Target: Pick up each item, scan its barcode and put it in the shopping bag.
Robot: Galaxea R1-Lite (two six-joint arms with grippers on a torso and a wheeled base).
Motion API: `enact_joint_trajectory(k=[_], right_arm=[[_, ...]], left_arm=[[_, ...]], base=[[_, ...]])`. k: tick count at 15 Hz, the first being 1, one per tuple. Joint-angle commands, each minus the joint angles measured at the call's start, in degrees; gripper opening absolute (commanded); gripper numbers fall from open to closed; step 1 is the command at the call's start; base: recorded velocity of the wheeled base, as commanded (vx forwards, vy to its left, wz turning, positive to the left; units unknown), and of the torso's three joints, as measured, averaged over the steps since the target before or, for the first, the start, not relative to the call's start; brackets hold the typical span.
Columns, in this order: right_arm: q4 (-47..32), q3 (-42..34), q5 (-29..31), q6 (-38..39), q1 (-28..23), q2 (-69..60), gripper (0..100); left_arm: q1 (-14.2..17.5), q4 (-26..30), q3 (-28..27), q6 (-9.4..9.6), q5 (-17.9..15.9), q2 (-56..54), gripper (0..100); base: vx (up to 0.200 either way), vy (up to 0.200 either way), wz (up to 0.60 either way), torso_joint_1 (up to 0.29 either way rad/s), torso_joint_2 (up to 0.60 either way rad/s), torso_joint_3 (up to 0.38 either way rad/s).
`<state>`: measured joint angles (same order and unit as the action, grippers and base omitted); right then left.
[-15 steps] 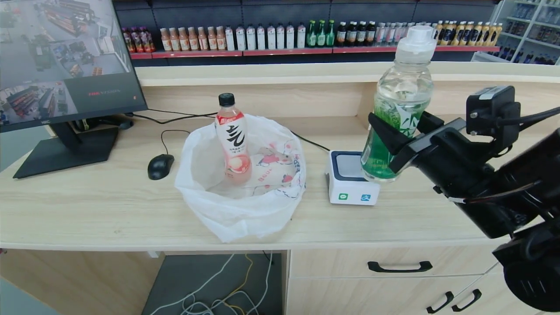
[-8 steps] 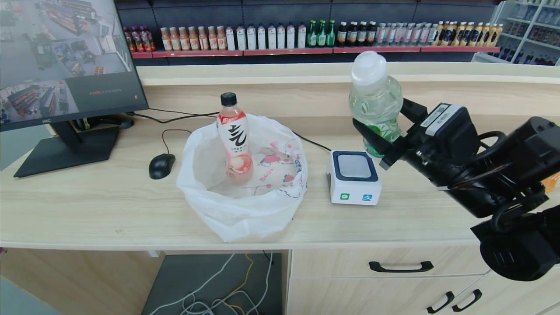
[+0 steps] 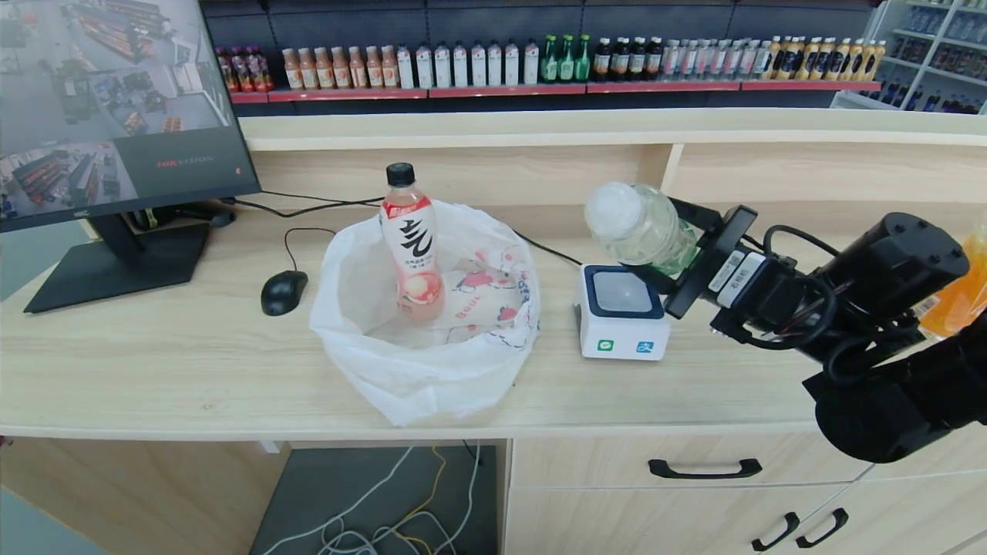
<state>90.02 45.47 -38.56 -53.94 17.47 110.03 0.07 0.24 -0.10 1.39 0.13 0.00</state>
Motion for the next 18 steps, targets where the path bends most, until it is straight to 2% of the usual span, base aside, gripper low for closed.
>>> enact_joint_trajectory(k=[1, 6, 14, 18], right_arm=[[-0.02, 0.5, -1.78, -0.81, -0.77, 2.47, 0], [-0.02, -0.03, -3.54, -3.27, -1.74, 2.29, 0], [-0.02, -0.91, -8.46, -3.62, -1.82, 0.97, 0], [-0.02, -1.17, -8.9, -3.62, -1.74, 1.24, 0]], left_arm=[[0.01, 0.02, 0.01, 0.02, 0.04, 0.0, 100], [0.01, 0.02, 0.01, 0.02, 0.04, 0.0, 100], [0.01, 0.02, 0.01, 0.02, 0.04, 0.0, 100], [0.01, 0.02, 0.01, 0.02, 0.04, 0.0, 100]], base=[[0.0, 0.0, 0.0, 0.0, 0.0, 0.0], [0.0, 0.0, 0.0, 0.0, 0.0, 0.0], [0.0, 0.0, 0.0, 0.0, 0.0, 0.0], [0.0, 0.0, 0.0, 0.0, 0.0, 0.0]])
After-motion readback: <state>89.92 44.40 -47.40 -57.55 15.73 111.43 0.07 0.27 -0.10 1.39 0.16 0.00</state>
